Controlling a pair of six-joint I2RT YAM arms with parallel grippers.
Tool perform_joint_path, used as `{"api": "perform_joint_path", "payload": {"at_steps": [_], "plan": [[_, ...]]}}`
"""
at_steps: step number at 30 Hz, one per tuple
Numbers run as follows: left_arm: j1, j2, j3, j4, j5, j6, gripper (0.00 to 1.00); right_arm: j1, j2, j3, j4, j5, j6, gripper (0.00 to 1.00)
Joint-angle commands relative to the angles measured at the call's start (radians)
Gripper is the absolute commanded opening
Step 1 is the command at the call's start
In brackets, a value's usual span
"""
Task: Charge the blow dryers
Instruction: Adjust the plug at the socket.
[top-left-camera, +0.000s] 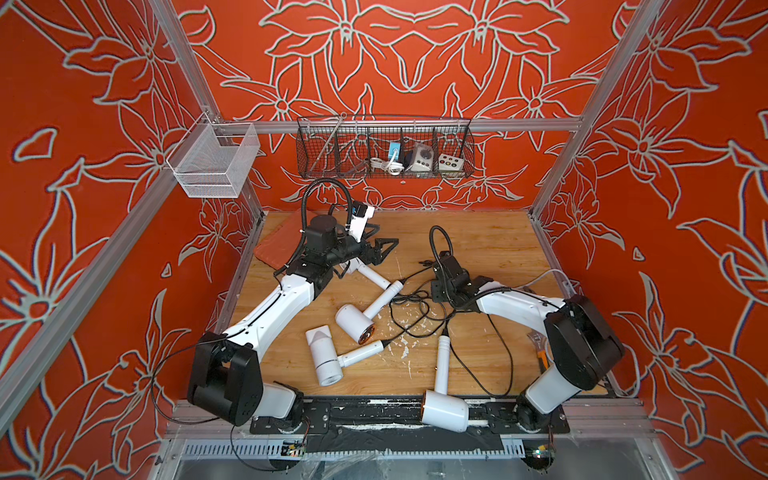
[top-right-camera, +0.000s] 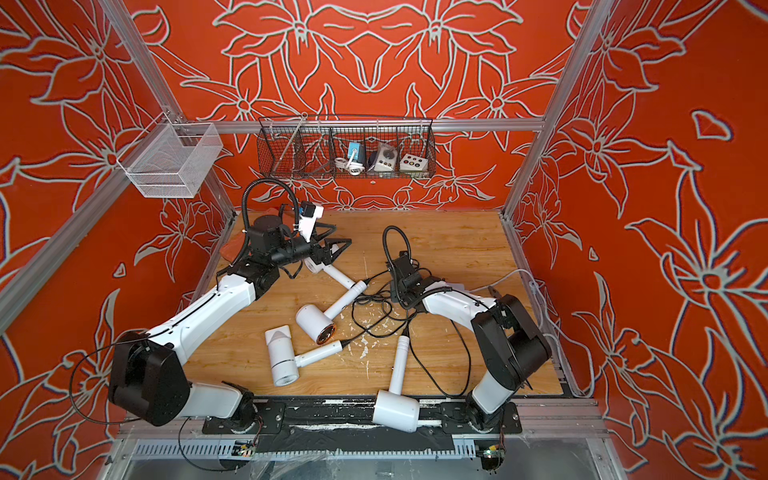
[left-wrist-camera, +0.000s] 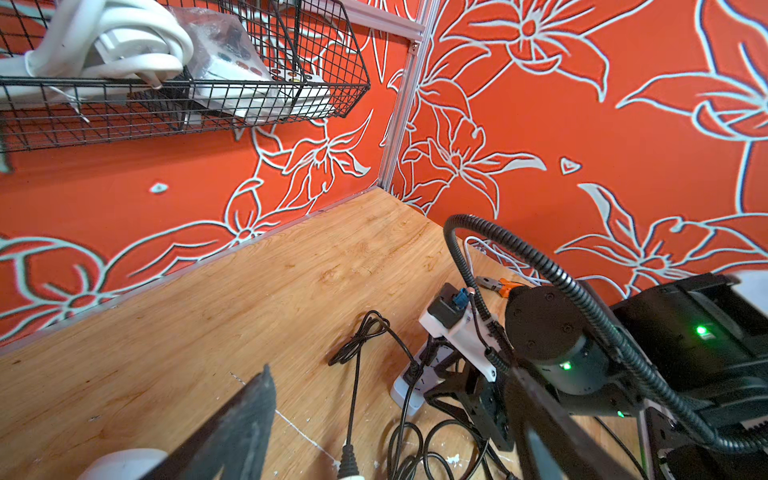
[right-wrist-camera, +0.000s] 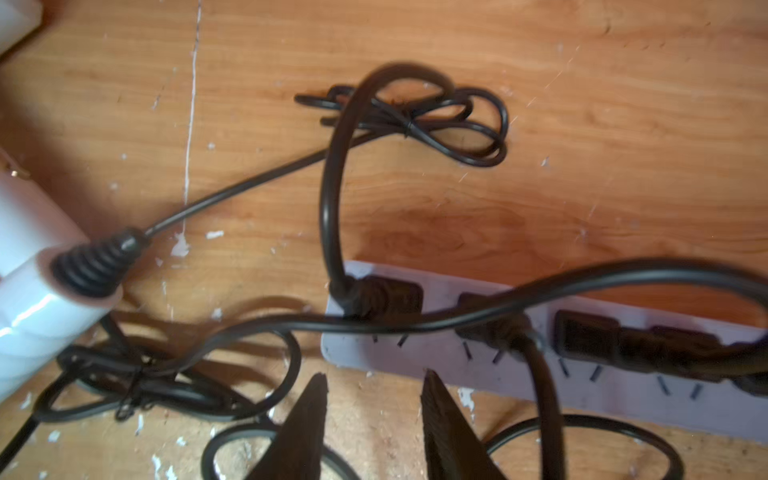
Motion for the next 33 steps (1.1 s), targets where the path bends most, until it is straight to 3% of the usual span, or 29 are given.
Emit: {"api": "perform_joint_path", "payload": {"at_steps": [1, 15, 25, 33], "plan": [[0.011, -0.018, -0.009, 0.028, 0.017, -0.004, 0.86, 0.006, 0.03, 0.044, 0.012, 0.067, 0.006, 0.4], [0.02, -0.014, -0.009, 0.038, 0.028, -0.016, 0.86, 0.019, 0.101, 0.094, 0.046, 0.16, -0.043, 0.44], [0.021, -0.012, -0.011, 0.039, 0.03, -0.017, 0.86, 0.026, 0.144, 0.123, 0.07, 0.206, -0.065, 0.31], [0.023, -0.01, -0.012, 0.04, 0.03, -0.017, 0.86, 0.025, 0.177, 0.123, 0.021, 0.234, 0.023, 0.11]]}}
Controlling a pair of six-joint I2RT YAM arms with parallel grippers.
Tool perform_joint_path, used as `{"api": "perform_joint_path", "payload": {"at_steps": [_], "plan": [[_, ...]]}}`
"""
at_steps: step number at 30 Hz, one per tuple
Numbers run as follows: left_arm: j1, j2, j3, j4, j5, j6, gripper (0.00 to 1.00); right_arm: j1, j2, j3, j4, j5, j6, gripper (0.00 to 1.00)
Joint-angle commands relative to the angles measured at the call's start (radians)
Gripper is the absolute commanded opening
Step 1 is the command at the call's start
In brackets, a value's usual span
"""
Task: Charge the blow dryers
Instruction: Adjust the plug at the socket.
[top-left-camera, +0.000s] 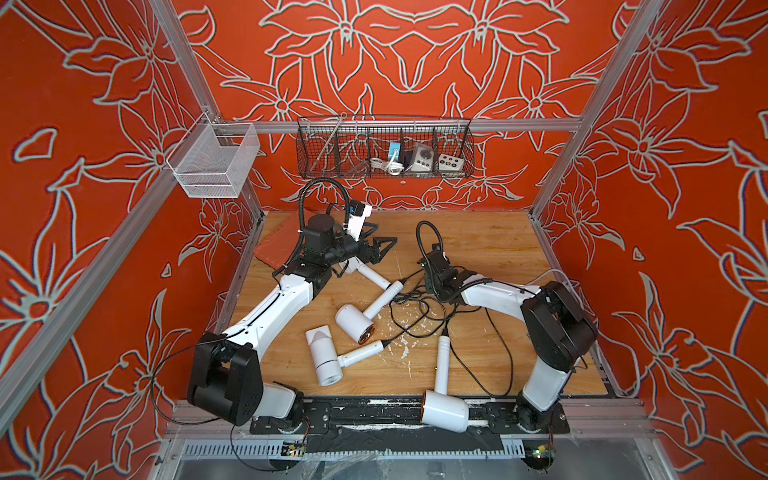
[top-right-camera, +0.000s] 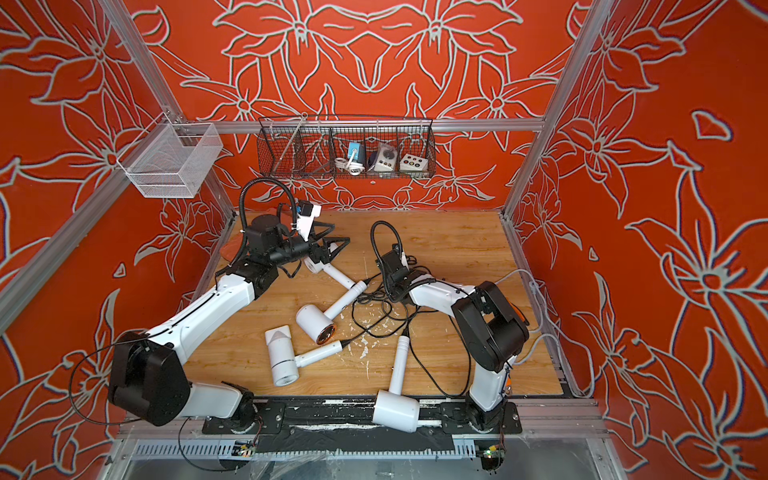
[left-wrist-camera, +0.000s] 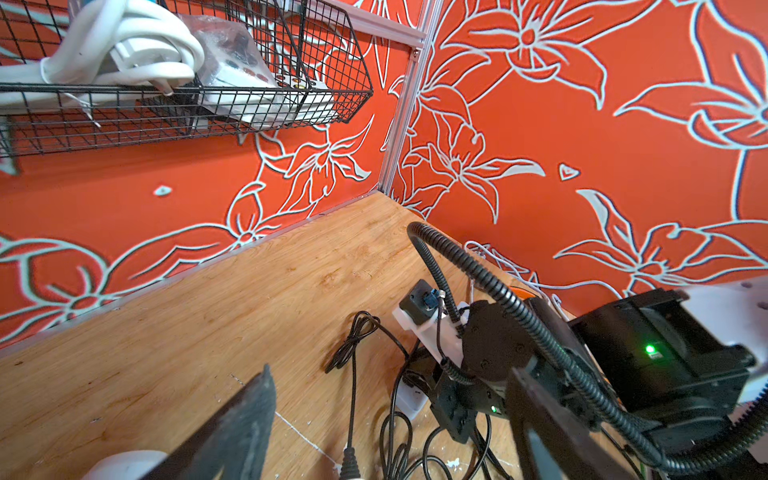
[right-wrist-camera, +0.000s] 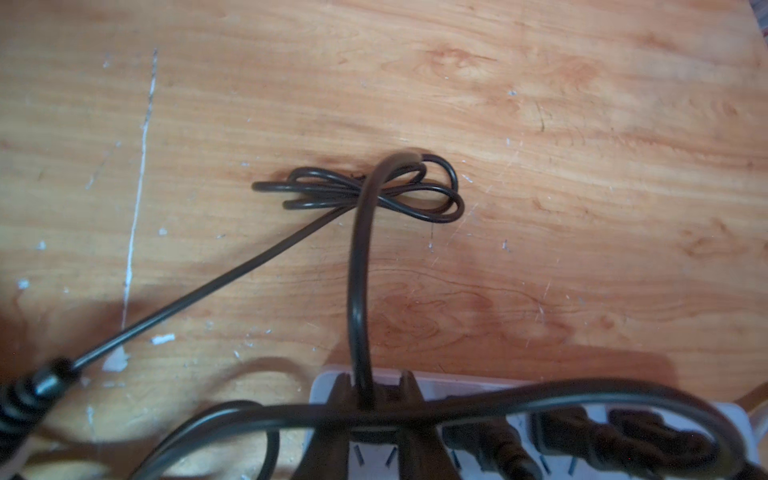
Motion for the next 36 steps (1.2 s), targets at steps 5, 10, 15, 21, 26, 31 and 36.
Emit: {"api": "perform_joint_path", "payload": {"at_steps": [5, 10, 15, 21, 26, 31, 36], "plan": [[0.009, -0.009, -0.009, 0.028, 0.023, -0.005, 0.86, -0.008, 0.023, -0.057, 0.014, -0.005, 0.173, 0.06], [0.014, -0.008, -0.008, 0.034, 0.032, -0.012, 0.86, -0.021, 0.003, -0.11, 0.037, -0.072, 0.269, 0.0], [0.018, -0.009, -0.009, 0.042, 0.042, -0.022, 0.86, -0.036, -0.041, -0.197, 0.09, -0.124, 0.351, 0.0], [0.019, -0.006, -0.01, 0.046, 0.044, -0.026, 0.86, -0.055, 0.006, -0.236, 0.133, -0.219, 0.4, 0.0], [0.019, -0.006, -0.012, 0.049, 0.046, -0.028, 0.86, -0.061, 0.064, -0.237, 0.134, -0.266, 0.409, 0.0], [0.024, -0.001, -0.01, 0.048, 0.043, -0.028, 0.86, -0.054, 0.072, -0.246, 0.12, -0.296, 0.426, 0.0], [0.032, 0.002, -0.013, 0.059, 0.054, -0.04, 0.86, -0.01, 0.098, -0.235, 0.096, -0.278, 0.421, 0.0]]}}
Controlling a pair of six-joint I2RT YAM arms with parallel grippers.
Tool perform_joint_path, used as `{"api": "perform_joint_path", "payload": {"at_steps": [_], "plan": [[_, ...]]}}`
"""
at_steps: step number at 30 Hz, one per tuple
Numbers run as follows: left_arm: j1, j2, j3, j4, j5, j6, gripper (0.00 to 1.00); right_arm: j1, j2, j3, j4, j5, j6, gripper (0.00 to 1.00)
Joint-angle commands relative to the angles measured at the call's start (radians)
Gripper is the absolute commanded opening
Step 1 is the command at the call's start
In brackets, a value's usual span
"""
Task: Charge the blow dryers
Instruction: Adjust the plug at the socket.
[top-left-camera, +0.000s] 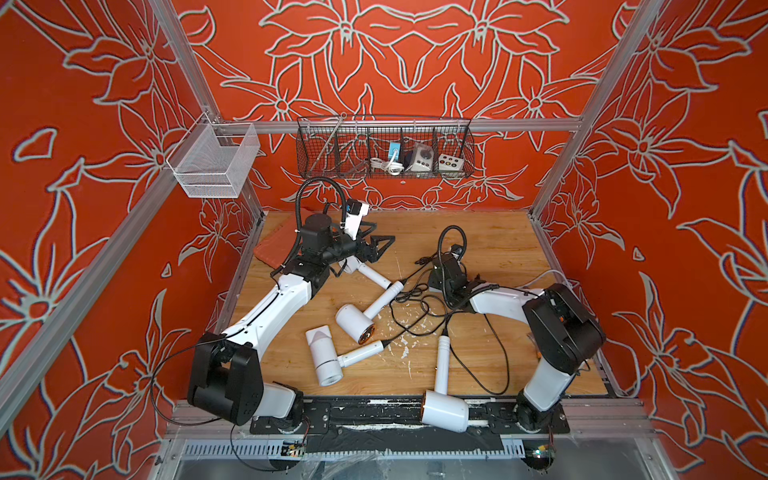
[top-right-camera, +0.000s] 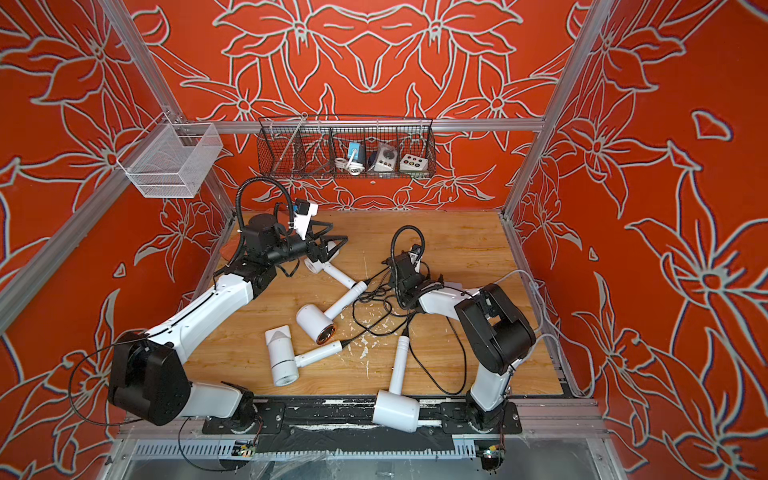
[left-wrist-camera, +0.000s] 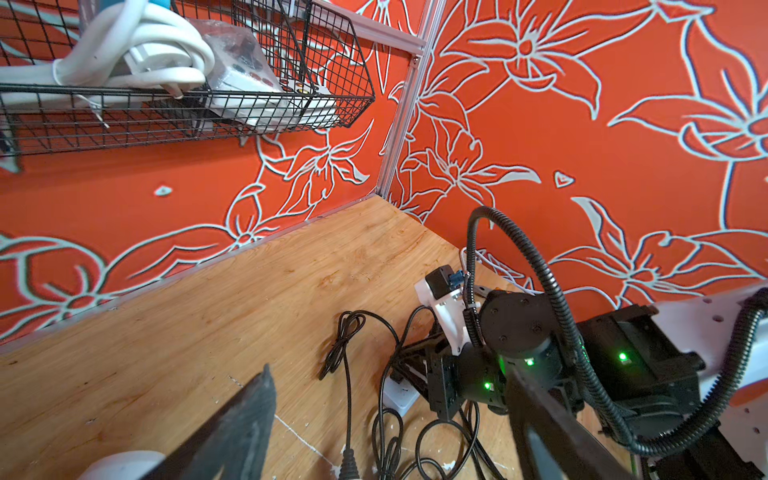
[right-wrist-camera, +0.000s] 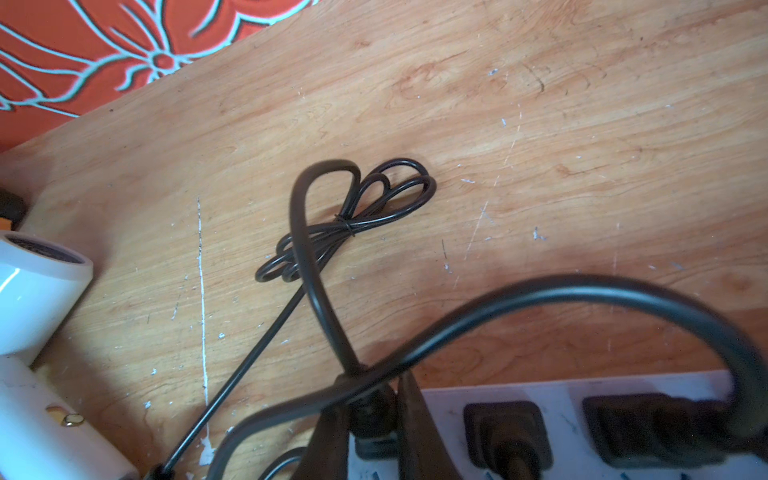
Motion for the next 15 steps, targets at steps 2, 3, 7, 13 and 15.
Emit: {"api": "perform_joint_path", "payload": {"at_steps": [2, 3, 7, 13, 15], "plan": [[0.008, 0.006, -0.013, 0.046, 0.029, -0.017, 0.86, 0.047, 0.154, -0.069, -0.218, -0.185, 0.109, 0.0], [0.008, 0.007, -0.013, 0.047, 0.03, -0.017, 0.86, 0.051, 0.171, -0.082, -0.194, -0.21, 0.13, 0.0], [0.013, 0.006, -0.013, 0.052, 0.031, -0.023, 0.86, 0.081, 0.185, -0.114, -0.168, -0.214, 0.153, 0.0], [0.013, 0.013, -0.019, 0.067, 0.034, -0.04, 0.86, 0.122, 0.19, -0.092, -0.295, -0.154, 0.181, 0.0], [0.013, 0.014, -0.018, 0.067, 0.035, -0.043, 0.86, 0.124, 0.206, -0.055, -0.377, -0.163, 0.196, 0.0]]}}
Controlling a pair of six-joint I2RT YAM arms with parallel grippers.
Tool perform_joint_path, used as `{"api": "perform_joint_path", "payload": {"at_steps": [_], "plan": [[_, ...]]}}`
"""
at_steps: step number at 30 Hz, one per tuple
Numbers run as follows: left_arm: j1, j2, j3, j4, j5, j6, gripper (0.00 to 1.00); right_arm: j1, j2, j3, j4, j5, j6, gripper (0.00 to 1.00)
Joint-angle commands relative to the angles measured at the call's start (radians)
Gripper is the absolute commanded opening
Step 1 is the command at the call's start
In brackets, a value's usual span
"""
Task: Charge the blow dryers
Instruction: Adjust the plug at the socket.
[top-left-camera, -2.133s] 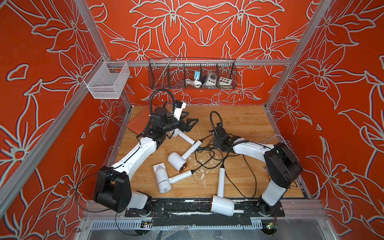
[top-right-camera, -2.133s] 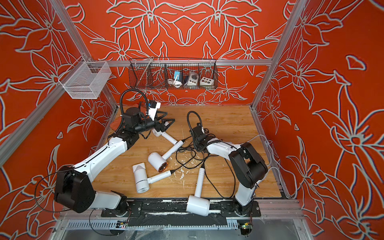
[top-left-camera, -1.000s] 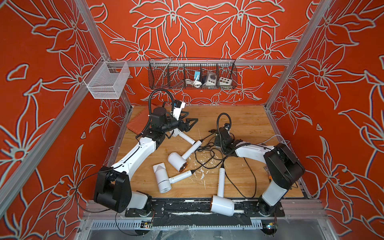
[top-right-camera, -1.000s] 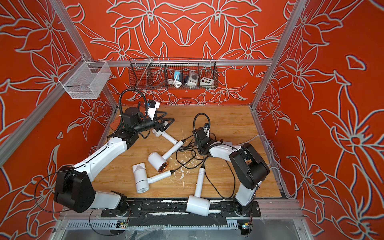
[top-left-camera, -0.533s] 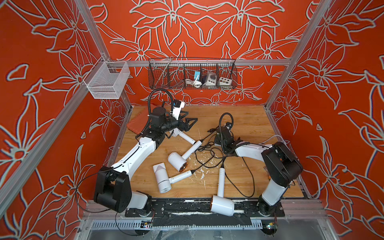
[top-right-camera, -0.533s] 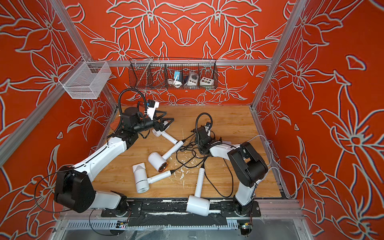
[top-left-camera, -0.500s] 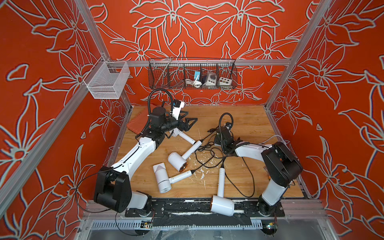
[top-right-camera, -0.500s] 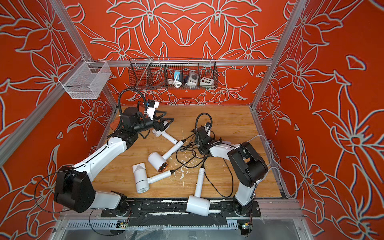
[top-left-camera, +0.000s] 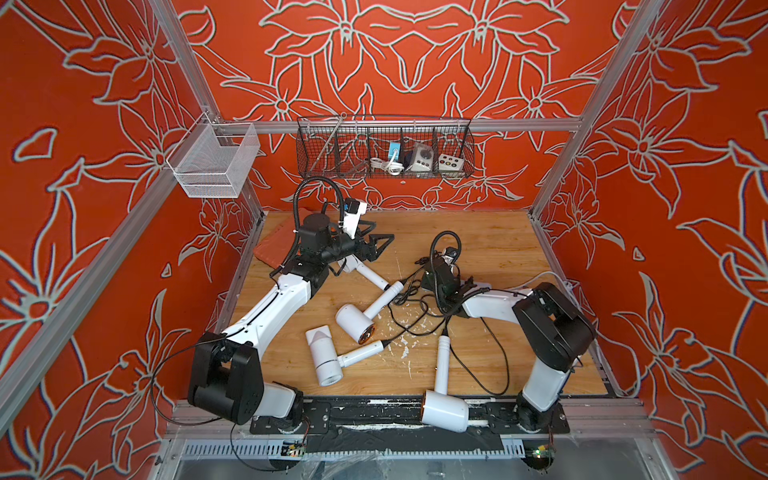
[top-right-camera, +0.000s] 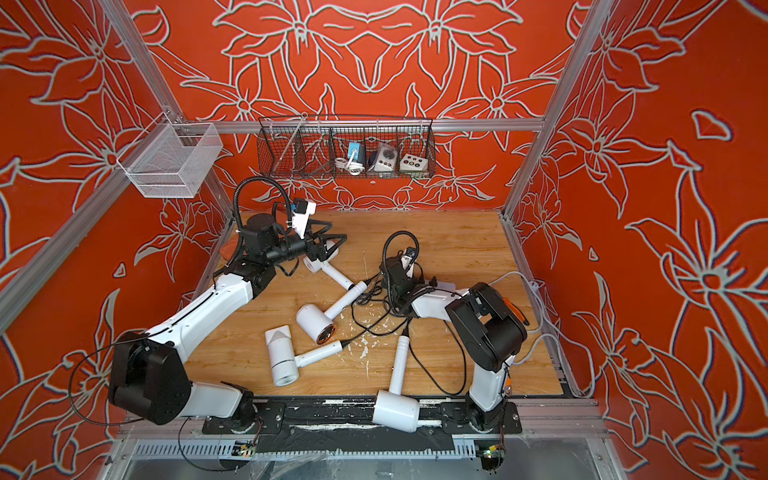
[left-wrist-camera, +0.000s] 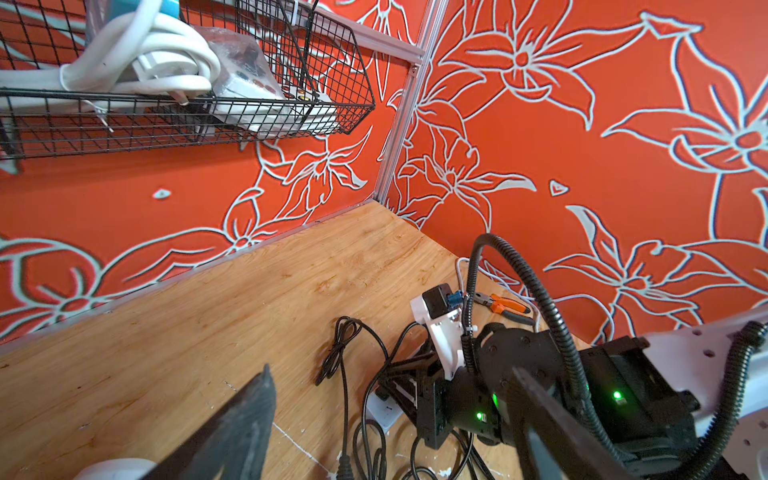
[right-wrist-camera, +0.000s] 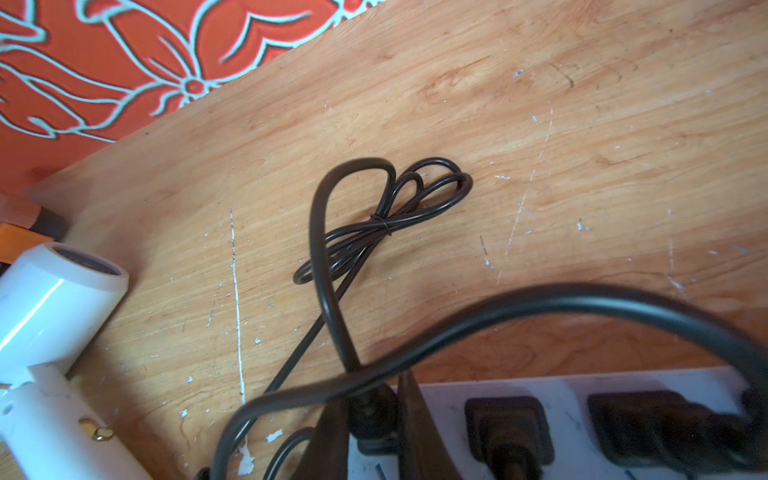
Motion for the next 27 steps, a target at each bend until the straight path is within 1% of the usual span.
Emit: {"api": "perform_joint_path", "payload": {"at_steps": [1, 5, 8, 10, 12, 14, 18, 20, 23, 25, 27], "plan": [[0.006, 0.008, -0.014, 0.037, 0.021, -0.013, 0.86, 0.059, 0.153, -0.041, -0.478, -0.249, 0.127, 0.0], [0.008, -0.001, -0.016, 0.033, 0.015, -0.007, 0.86, 0.059, 0.144, 0.013, -0.579, -0.241, 0.108, 0.0], [0.008, -0.006, -0.016, 0.029, 0.012, -0.002, 0.86, 0.059, 0.151, 0.054, -0.614, -0.278, 0.077, 0.0], [0.008, -0.009, -0.016, 0.03, 0.012, -0.003, 0.86, 0.059, 0.171, 0.045, -0.543, -0.375, 0.064, 0.0], [0.008, -0.013, -0.016, 0.03, 0.014, -0.002, 0.86, 0.059, 0.2, 0.025, -0.469, -0.459, 0.083, 0.0], [0.008, -0.015, -0.017, 0.03, 0.012, -0.002, 0.86, 0.06, 0.232, 0.012, -0.438, -0.488, 0.106, 0.0], [0.008, -0.004, -0.014, 0.026, 0.009, -0.006, 0.86, 0.067, 0.242, 0.003, -0.472, -0.438, 0.124, 0.0], [0.008, -0.005, -0.013, 0.027, 0.011, -0.01, 0.86, 0.092, 0.239, 0.036, -0.532, -0.371, 0.128, 0.0], [0.01, -0.01, -0.015, 0.03, 0.007, -0.01, 0.86, 0.155, 0.295, 0.148, -0.69, -0.243, 0.122, 0.0], [0.011, -0.014, -0.015, 0.029, 0.003, -0.007, 0.86, 0.187, 0.377, 0.271, -0.826, -0.188, 0.124, 0.0], [0.011, -0.018, -0.016, 0.024, -0.004, -0.002, 0.86, 0.212, 0.444, 0.363, -0.919, -0.155, 0.119, 0.0]]}}
